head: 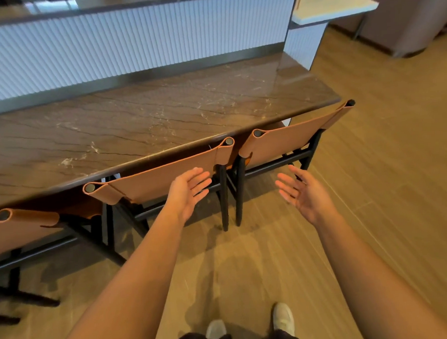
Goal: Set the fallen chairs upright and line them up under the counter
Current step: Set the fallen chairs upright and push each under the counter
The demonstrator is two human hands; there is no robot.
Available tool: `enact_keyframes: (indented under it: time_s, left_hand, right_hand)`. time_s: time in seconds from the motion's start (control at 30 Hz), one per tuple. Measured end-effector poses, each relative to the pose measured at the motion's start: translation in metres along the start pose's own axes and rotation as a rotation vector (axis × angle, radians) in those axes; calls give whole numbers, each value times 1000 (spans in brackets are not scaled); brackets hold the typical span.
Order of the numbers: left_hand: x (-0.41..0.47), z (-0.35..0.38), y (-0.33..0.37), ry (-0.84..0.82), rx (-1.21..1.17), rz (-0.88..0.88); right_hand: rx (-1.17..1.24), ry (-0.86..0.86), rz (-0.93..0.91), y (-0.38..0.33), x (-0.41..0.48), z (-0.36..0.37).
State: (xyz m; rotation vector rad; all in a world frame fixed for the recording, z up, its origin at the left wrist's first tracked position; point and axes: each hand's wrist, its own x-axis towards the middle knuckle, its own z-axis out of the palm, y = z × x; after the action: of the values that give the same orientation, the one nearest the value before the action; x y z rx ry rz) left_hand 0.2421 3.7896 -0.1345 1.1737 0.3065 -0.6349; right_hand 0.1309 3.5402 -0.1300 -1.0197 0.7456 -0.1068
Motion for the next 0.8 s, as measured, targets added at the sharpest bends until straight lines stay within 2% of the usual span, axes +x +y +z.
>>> enact_keyframes:
  time_s: [0.3,0.5,0.8]
  left_hand:
    - [20,127,-36,-41,-2,-22]
    - [35,204,-63,-3,-52,-28]
    - [88,257,-67,105,-121,-99]
  right_hand:
    - [22,32,33,-56,26,-107]
    - [-44,-4,69,-106,56,-169]
    - [-85,-46,146,-146,122,-189]
